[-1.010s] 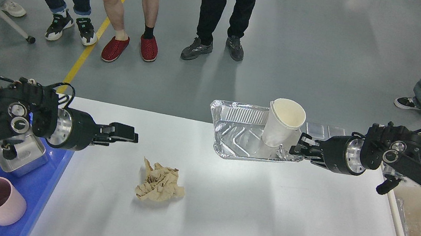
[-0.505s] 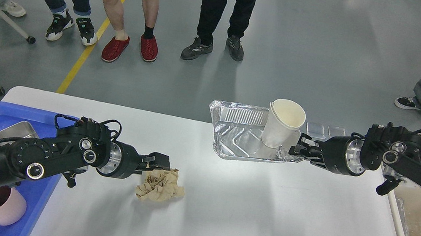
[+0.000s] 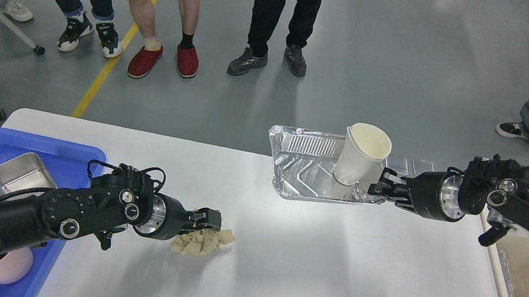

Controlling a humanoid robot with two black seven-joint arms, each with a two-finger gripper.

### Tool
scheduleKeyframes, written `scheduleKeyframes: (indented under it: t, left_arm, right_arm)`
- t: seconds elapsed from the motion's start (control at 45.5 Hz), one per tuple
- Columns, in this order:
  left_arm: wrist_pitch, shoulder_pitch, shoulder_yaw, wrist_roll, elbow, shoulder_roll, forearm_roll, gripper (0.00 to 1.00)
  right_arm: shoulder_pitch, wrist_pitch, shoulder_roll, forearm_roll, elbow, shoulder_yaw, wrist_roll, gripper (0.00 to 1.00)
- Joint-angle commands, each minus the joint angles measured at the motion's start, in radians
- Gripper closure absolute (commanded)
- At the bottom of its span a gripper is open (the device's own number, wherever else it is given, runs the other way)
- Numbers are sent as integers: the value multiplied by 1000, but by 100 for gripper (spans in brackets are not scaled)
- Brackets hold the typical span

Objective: Tidy desktop
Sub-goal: 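Reach the left gripper to the crumpled paper and grasp it, then lift the crumpled paper with the left gripper and drop it into the foil tray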

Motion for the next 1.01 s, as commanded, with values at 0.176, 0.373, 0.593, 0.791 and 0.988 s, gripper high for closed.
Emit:
scheduleKeyframes:
  t: [0.176,0.373,0.593,0.791,0.988]
  left_arm:
    - [38,-27,77,14,1,-2,10,58]
    - [-17,-64,49,149,-2,1,-9,98]
    - [-33,-136,25,147,-10,9,-9,100]
    - [-71,-245,-3,157,-62,54,-21,100]
    - [-154,-444,9,186,-222,228,-162,100]
  right_arm:
    - [-1,0,-1,0,0,1,0,100]
    - [-5,-3,-3,0,3,1,2,100]
    - [-6,-3,-3,0,3,1,2,100]
    - [-6,-3,-6,0,5,3,2,100]
    - [-14,-3,-12,0,5,8,2,100]
